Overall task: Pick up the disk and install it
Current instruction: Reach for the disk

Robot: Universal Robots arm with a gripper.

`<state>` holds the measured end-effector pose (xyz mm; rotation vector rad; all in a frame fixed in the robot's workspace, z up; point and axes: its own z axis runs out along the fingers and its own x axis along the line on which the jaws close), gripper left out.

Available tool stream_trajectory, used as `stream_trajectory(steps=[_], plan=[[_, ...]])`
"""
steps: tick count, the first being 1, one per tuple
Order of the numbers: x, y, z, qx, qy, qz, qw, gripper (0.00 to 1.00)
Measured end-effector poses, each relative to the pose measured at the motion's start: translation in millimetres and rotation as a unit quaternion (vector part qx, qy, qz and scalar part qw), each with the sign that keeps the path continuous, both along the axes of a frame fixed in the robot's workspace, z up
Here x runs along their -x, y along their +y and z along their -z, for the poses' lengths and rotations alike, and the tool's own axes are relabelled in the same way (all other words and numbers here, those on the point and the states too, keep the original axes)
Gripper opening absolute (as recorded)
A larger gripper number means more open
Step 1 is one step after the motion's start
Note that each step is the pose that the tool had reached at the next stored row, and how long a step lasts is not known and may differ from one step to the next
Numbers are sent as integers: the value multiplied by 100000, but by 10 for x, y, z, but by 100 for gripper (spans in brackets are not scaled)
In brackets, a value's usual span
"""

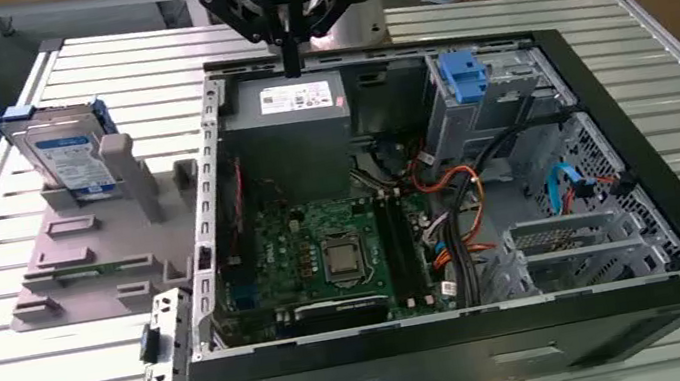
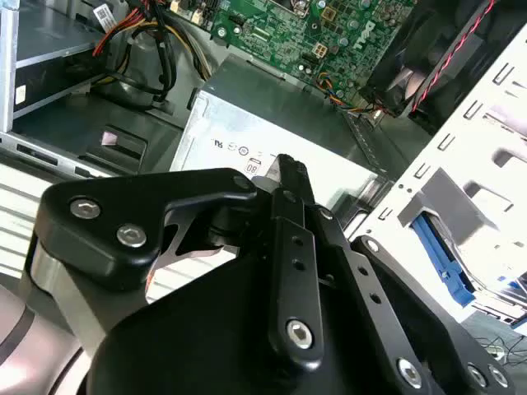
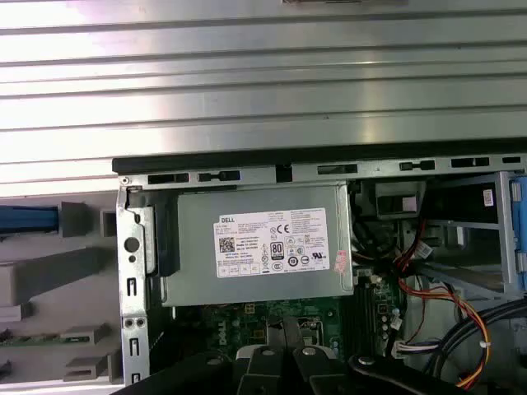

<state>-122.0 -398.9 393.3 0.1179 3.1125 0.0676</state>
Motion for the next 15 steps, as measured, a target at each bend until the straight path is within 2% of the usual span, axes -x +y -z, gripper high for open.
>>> stream_trajectory(steps=[10,15], plan=[[0,0,0,-1,0,0,100000,11],[35,0,0,0,0,2,100000,11]])
